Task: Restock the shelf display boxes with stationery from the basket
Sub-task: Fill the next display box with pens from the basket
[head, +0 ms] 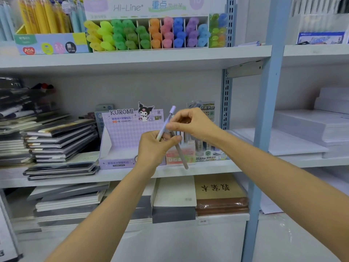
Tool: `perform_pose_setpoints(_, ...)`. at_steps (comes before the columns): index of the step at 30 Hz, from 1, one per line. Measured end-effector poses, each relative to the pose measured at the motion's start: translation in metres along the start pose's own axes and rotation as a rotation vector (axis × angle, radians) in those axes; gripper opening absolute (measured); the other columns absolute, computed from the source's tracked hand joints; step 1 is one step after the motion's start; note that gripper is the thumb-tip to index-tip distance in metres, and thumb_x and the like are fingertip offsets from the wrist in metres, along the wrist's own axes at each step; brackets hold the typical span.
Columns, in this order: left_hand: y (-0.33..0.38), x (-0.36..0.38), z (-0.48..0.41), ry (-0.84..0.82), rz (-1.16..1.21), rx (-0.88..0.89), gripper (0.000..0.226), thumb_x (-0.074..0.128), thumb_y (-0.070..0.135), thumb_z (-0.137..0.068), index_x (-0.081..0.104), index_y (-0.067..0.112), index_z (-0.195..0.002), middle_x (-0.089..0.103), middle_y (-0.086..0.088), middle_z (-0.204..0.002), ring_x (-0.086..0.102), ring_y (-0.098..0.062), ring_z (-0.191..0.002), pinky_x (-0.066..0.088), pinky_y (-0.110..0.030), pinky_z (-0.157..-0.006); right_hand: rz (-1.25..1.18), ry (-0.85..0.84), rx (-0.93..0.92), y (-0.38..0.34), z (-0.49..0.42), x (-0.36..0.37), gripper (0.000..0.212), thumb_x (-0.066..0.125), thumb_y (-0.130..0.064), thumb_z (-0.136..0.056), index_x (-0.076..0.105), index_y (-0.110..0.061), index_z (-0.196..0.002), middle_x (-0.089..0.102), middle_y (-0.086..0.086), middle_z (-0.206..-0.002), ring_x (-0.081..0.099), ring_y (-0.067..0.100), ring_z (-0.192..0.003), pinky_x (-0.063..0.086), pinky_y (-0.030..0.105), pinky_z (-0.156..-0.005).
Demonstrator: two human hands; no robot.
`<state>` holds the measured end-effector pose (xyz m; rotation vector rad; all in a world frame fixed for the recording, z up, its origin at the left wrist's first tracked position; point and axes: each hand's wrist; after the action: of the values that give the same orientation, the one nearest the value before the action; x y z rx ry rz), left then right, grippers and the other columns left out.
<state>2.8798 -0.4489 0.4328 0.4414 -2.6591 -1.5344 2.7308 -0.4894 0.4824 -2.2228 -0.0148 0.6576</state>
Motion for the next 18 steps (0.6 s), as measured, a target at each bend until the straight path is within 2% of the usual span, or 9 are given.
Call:
perform_pose_setpoints(3, -0.003, 0.000, -0.002, -0.009, -0.025, 0.000, 0.028, 0.080, 0.024, -0.078, 0.065, 0.001, -0.073, 0.044, -0.010, -0.059, 0.029, -0.005, -0.036, 0.031, -0.012, -0.038, 0.048, 0.004, -0.006, 0.003, -0.002, -0.003, 0.008, 0.073, -0.024, -0.085, 0.074, -0.017, -0.088, 0.073, 0.006, -0.085, 0.068, 0.023, -0.084, 0.058, 0.033, -0.083)
perform_pose_setpoints(6, -0.007, -0.004, -0.007, -0.004, -0.004, -0.035, 0.031, 0.067, 0.037, -0.088, 0.065, 0.007, -0.082, 0.035, 0.005, -0.054, 0.027, -0.007, -0.043, 0.028, -0.019, -0.041, -0.020, 0.129, -0.030, 0.009, -0.005, -0.011, 0.014, 0.066, -0.018, -0.091, 0.069, -0.006, -0.097, 0.072, 0.005, -0.084, 0.066, 0.016, -0.074, 0.058, 0.026, -0.072)
perform_pose_setpoints(8, -0.012, -0.007, -0.011, -0.001, 0.025, -0.082, 0.025, 0.050, 0.031, -0.097, 0.065, 0.012, -0.090, 0.034, 0.008, -0.056, 0.027, -0.009, -0.048, 0.025, -0.021, -0.042, -0.072, 0.279, -0.011, 0.014, -0.011, -0.021, 0.015, 0.063, -0.015, -0.092, 0.066, -0.002, -0.100, 0.071, 0.004, -0.083, 0.066, 0.013, -0.069, 0.057, 0.023, -0.069)
perform_pose_setpoints(10, -0.016, -0.010, -0.014, -0.014, 0.031, -0.095, 0.025, 0.041, 0.022, -0.099, 0.064, 0.017, -0.090, 0.035, 0.009, -0.058, 0.026, -0.008, -0.048, 0.023, -0.019, -0.041, -0.103, 0.407, 0.003, 0.021, -0.017, -0.032, 0.016, 0.060, -0.013, -0.094, 0.064, 0.000, -0.101, 0.070, 0.008, -0.084, 0.067, 0.014, -0.068, 0.056, 0.023, -0.068)
perform_pose_setpoints(15, -0.027, -0.014, -0.014, -0.120, -0.037, 0.005, 0.018, 0.051, 0.028, -0.100, 0.065, 0.015, -0.100, 0.034, -0.001, -0.065, 0.028, -0.009, -0.052, 0.028, -0.018, -0.043, -0.095, 0.610, 0.019, 0.043, -0.025, -0.043, 0.011, 0.056, -0.014, -0.097, 0.060, -0.003, -0.098, 0.069, 0.005, -0.080, 0.066, 0.008, -0.063, 0.054, 0.020, -0.060)
perform_pose_setpoints(18, -0.032, -0.014, -0.016, -0.102, -0.016, 0.009, 0.012, 0.057, 0.025, -0.097, 0.068, 0.019, -0.096, 0.046, 0.005, -0.064, 0.038, -0.007, -0.055, 0.034, -0.017, -0.045, -0.108, 0.700, 0.007, 0.052, -0.030, -0.046, 0.005, 0.057, -0.015, -0.097, 0.059, -0.012, -0.093, 0.070, 0.005, -0.082, 0.068, 0.008, -0.065, 0.055, 0.020, -0.060)
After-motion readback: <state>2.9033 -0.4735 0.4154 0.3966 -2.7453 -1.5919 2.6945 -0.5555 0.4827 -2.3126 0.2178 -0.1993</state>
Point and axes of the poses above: each hand's wrist, its own z-axis away from the middle knuckle, its own x-axis out of the palm, y = z × x
